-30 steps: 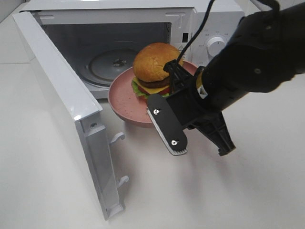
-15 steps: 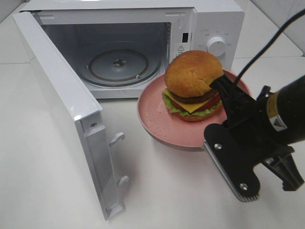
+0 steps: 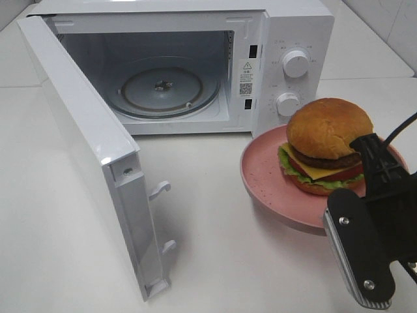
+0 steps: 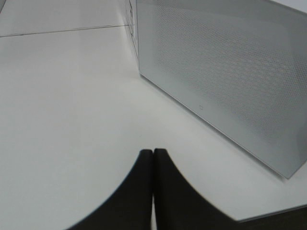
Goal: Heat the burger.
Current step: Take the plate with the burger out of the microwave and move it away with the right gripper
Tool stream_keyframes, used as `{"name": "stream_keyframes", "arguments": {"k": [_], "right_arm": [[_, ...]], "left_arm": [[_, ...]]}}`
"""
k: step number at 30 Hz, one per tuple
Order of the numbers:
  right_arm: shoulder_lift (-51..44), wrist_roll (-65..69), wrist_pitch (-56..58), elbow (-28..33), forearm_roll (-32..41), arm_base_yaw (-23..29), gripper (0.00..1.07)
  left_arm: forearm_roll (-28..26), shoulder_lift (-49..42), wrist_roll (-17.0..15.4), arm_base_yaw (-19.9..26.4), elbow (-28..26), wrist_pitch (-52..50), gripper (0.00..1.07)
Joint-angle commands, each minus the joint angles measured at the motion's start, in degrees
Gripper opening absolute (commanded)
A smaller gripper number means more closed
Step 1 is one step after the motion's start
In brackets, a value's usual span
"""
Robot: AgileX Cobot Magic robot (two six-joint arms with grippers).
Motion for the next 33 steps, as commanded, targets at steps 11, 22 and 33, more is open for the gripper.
{"name": "stream_keyframes", "arguments": {"k": [11,22,33], "right_arm": [[1.1,29.3,1.0,-0.3,-13.0,-0.3,0.0],[14.0,54.1,1.5,-0.5,-28.4,-0.3,0.0],[26.6,65.8,-1.7,-6.2,-29.6,-10.5,0.0]], "left_arm": [[-0.1,-0.3,0.1,-0.1,0.1,-0.7,0.0],[-0.1,-0.3,0.1,-0.1,0.1,-0.7,0.0],[-0.1,-0.3,0.1,-0.1,0.1,-0.7,0.0]]}}
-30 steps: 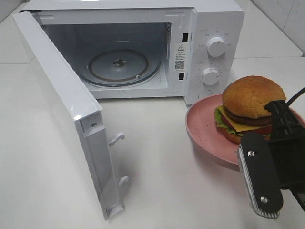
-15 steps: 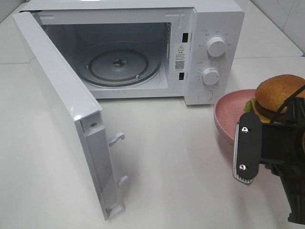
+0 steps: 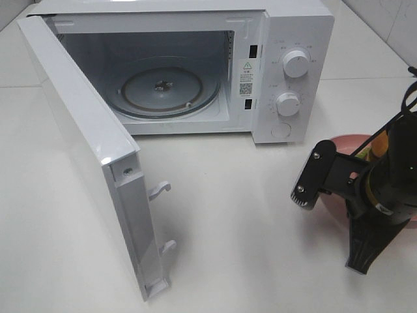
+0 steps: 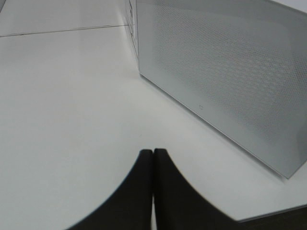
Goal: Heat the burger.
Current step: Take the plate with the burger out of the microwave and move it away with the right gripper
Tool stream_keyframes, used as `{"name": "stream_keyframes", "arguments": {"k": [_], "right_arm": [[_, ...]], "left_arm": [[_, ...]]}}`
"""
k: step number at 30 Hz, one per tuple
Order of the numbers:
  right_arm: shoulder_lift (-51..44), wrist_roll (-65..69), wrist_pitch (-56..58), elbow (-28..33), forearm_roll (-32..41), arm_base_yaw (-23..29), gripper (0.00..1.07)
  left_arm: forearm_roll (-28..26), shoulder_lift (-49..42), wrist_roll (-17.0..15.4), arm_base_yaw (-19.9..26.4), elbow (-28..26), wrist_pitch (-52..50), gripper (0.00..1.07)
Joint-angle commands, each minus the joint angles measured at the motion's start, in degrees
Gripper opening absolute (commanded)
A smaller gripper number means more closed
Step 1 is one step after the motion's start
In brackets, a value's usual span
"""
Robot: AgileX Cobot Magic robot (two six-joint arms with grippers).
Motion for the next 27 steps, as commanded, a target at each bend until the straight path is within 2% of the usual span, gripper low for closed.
{"name": "stream_keyframes", "arguments": {"k": [1,6,12,14,17,19,20,22,23,24,25,27], "right_arm": [[1.4,1.0,-0.6,-1.4,-2.3,-3.4,0.0],[3.0,2.5,-1.1,-2.3,-2.3,-6.3,0.0],[3.0,2.5,-1.1,-2.3,-2.3,-6.3,0.01],[3.0,2.6,-1.1,-2.2,-0.8,-6.3,0.08],[3.0,2.6,-1.1,-2.2,-0.2,-6.3,0.11],[3.0,2.6,-1.1,-2.2,1.9,-6.3,0.26],[3.0,2.6,-1.1,-2.2,1.9,-6.3,0.26],[2.8,2.6,-1.7,-2.2,3.7,-6.2,0.39],[2.8,2.6,-1.7,-2.2,3.7,-6.2,0.39],[2.0,2.6,-2.4,-2.4,5.6,-6.1,0.46],[2.0,2.6,-2.4,-2.4,5.6,-6.1,0.46],[0.6,2.6,-2.5,-3.7,10.4,-6.1,0.53]], "left_arm": [[-0.1,-0.3,0.1,-0.1,0.1,-0.7,0.0],[-0.1,-0.3,0.1,-0.1,0.1,-0.7,0.0],[-0.1,-0.3,0.1,-0.1,0.1,-0.7,0.0],[-0.1,-0.3,0.1,-0.1,0.1,-0.7,0.0],[-0.1,-0.3,0.1,-0.1,0.1,-0.7,0.0],[-0.1,-0.3,0.1,-0.1,0.1,-0.7,0.0],[-0.1,-0.3,0.1,-0.1,0.1,-0.7,0.0],[-0.1,-0.3,0.1,-0.1,0.1,-0.7,0.0],[-0.1,-0.3,0.1,-0.1,0.1,-0.7,0.0],[-0.1,-0.3,0.1,-0.1,0.1,-0.7,0.0],[-0.1,-0.3,0.1,-0.1,0.1,-0.7,0.0],[-0.1,-0.3,0.1,-0.1,0.1,-0.7,0.0]]}}
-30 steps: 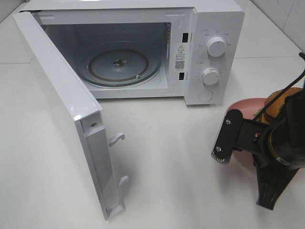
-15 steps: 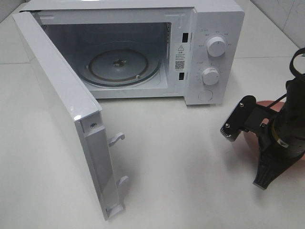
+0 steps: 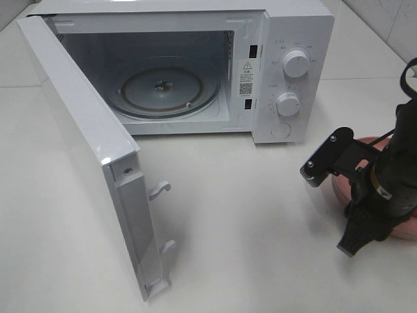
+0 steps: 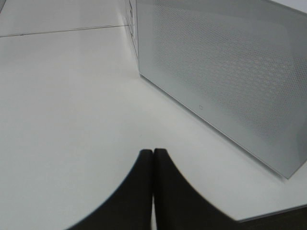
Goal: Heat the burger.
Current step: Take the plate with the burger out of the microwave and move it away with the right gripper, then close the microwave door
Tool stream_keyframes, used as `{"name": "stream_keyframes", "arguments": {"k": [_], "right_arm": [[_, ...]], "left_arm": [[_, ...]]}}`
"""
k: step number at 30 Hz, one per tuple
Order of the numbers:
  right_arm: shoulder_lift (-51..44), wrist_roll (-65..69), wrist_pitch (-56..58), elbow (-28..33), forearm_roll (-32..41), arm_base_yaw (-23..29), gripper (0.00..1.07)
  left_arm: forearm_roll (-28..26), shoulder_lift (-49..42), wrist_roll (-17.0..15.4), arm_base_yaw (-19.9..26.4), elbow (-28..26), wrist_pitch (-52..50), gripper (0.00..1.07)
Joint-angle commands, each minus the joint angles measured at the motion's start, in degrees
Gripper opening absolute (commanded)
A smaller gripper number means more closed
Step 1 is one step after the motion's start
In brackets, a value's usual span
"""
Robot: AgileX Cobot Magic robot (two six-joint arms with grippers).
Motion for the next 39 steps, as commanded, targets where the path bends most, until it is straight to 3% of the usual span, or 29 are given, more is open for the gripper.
{"name": "stream_keyframes", "arguments": {"k": [1,12,22,27,32,39], "right_arm": [[-1.6,0.6,-0.3,-1.4,3.6,-0.1,0.53],[-7.3,-0.2,9.2,-11.0,22.6,-0.3,0.67],[-8.0,-5.6,26.6,-23.0,33.2,-8.9,0.69],[-11.1,-8.8,28.2,-23.8,38.8,-15.2,0.69],[-16.3,-9.2,31.5,-23.7,39.9,-20.0,0.69],[-25.8,-9.2,34.8,-22.3,40.1,-20.5,0.69]], "left_arm": [[-0.1,-0.3,0.1,-0.1,0.1,-0.7,0.0],[-0.1,-0.3,0.1,-0.1,0.1,-0.7,0.0],[-0.1,-0.3,0.1,-0.1,0.1,-0.7,0.0],[-0.1,-0.3,0.1,-0.1,0.1,-0.7,0.0],[-0.1,-0.3,0.1,-0.1,0.1,-0.7,0.0],[-0.1,-0.3,0.1,-0.1,0.1,-0.7,0.0]]}}
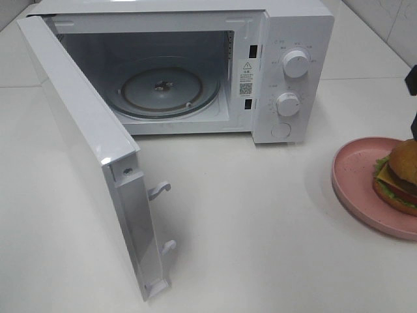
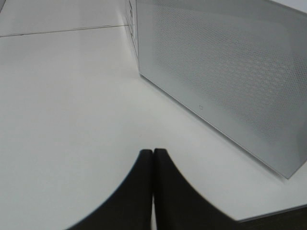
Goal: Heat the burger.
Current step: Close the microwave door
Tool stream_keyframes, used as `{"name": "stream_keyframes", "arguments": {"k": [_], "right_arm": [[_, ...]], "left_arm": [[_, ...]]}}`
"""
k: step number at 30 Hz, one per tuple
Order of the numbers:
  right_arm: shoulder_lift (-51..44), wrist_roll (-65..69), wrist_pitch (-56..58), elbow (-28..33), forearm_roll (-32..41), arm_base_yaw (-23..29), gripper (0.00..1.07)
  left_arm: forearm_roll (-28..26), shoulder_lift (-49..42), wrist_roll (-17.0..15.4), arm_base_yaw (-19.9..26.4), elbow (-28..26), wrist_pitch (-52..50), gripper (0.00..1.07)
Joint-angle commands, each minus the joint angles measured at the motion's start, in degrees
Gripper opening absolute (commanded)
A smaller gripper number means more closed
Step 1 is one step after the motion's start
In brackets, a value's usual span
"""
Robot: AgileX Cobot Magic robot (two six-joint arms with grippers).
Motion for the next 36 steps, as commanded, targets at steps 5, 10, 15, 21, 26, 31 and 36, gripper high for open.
{"name": "stream_keyframes", "arguments": {"k": [5,10,15,21,26,31,36], "right_arm": [[-13.0,-1.0,1.7,5.6,0.6,-0.4,0.69],[-21.8,-1.1,2.8,12.0,0.6,-0.4,0.69],[-34.7,-1.5,4.0,20.5,0.5,-0.4,0.69],[-41.5,-2.6,2.6,24.2,0.5,-0.4,0.69],[-51.5,-6.0,1.6,27.2,0.7,-0.4,0.69],[-57.6,-6.0,-0.9,27.8,1.2,-0.4,0.69],[-67.5,-9.2,-2.9,29.3,3.3,-0.4,0.69]], "left_arm": [[-0.1,-0.3,0.1,-0.1,0.1,-0.7,0.0],[-0.1,-0.3,0.1,-0.1,0.1,-0.7,0.0],[-0.1,-0.3,0.1,-0.1,0.1,-0.7,0.0],[-0.1,-0.3,0.1,-0.1,0.1,-0.7,0.0],[-0.1,-0.3,0.1,-0.1,0.1,-0.7,0.0],[-0.1,-0.3,0.1,-0.1,0.1,-0.7,0.0],[-0.1,-0.3,0.1,-0.1,0.1,-0.7,0.0]]}}
